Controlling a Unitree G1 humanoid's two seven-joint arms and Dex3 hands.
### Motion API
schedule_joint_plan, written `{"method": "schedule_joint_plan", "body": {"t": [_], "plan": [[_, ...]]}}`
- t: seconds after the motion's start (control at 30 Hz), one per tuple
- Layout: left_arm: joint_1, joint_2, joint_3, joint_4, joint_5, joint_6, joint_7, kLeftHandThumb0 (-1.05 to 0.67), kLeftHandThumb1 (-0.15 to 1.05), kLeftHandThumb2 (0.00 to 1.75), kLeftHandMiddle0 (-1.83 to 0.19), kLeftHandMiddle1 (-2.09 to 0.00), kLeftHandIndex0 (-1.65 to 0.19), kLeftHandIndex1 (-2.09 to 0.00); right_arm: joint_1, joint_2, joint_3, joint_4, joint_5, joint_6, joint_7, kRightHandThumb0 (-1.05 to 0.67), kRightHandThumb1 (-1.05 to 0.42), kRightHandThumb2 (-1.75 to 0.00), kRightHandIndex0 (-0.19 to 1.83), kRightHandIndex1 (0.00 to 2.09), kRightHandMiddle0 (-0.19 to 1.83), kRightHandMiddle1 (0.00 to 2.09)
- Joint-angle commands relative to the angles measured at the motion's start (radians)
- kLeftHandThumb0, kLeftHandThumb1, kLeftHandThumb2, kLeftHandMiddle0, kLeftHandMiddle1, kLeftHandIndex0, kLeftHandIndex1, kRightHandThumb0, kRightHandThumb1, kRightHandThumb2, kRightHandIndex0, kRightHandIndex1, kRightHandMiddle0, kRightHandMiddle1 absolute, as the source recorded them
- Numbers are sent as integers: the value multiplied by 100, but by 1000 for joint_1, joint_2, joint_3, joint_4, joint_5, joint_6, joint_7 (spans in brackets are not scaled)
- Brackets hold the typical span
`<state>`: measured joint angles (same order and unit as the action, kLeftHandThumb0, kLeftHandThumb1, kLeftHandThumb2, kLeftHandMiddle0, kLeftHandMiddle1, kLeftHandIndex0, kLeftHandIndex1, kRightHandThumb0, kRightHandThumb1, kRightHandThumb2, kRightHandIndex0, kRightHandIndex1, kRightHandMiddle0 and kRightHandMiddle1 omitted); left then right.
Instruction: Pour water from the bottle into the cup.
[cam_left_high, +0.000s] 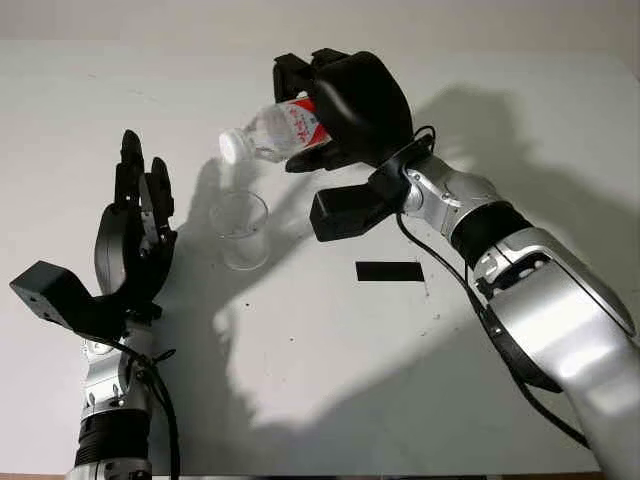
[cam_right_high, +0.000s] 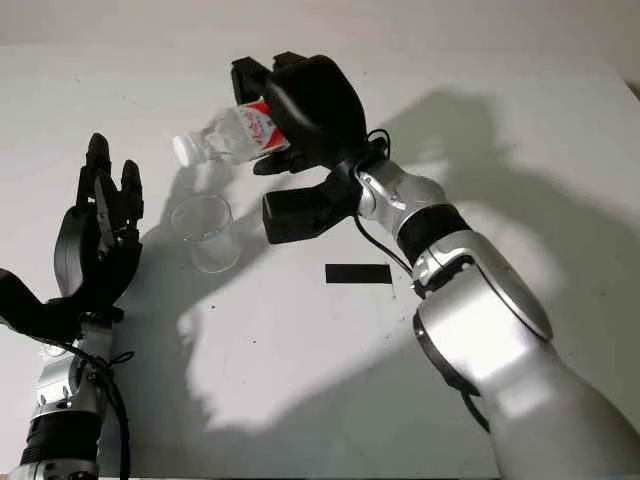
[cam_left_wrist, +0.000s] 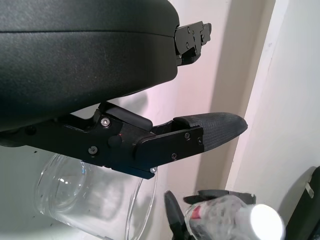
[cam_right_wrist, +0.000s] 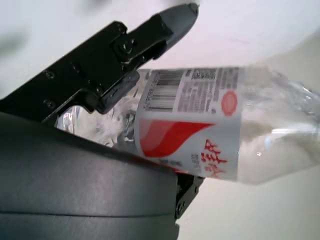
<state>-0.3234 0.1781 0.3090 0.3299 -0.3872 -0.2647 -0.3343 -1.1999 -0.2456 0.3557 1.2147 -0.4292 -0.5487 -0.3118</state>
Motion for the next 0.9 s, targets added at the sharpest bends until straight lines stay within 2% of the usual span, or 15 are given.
{"method": "schedule_joint_plan", "body": {"t": [0.0, 0.13, 0.17, 0.23, 0.33, 0.43, 0.67, 0.8, 0.87], "plan": [[29, -15, -1, 12, -1, -6, -3, -73, 105, 63, 19, 0, 19, 0, 41, 5, -105, -38, 120, 4, 111, -35, -105, -28, 108, 209, 84, 209], [34, -15, 0, 10, -2, -6, -5, -73, 105, 63, 19, 0, 19, 0, 103, -2, -224, -100, 272, 83, 289, -37, -105, -34, 103, 209, 86, 209], [33, -15, 1, 11, -2, -5, -4, -73, 105, 63, 19, 0, 19, 0, 135, 2, -278, -131, 350, 125, 360, -36, -105, -39, 121, 209, 102, 209], [31, -13, 0, 12, -1, -3, -4, -73, 105, 63, 19, 0, 19, 0, 200, 11, -362, -207, 481, 203, 482, -34, -105, -42, 116, 209, 93, 209], [25, -11, -2, 18, 4, -2, -4, -73, 105, 64, 19, 0, 19, 0, 294, 23, -418, -346, 589, 328, 595, -35, -105, -46, 126, 209, 94, 209], [17, -14, -3, 26, 2, -2, -5, -72, 105, 65, 19, 0, 19, 0, 388, 28, -426, -492, 631, 425, 652, -34, -105, -49, 132, 209, 99, 209], [6, -10, -9, 31, 8, 3, -6, -72, 105, 66, 19, 0, 19, 0, 568, 30, -421, -824, 682, 621, 709, -38, -105, -51, 129, 209, 98, 209], [9, -9, -10, 31, 12, -1, -4, -73, 105, 66, 19, 0, 19, 0, 635, 28, -405, -943, 658, 670, 693, -37, -105, -51, 128, 209, 99, 209], [11, -11, -10, 28, 12, -2, -3, -73, 105, 67, 19, 0, 19, 0, 666, 37, -398, -973, 646, 655, 689, -37, -105, -51, 129, 209, 99, 209]]}}
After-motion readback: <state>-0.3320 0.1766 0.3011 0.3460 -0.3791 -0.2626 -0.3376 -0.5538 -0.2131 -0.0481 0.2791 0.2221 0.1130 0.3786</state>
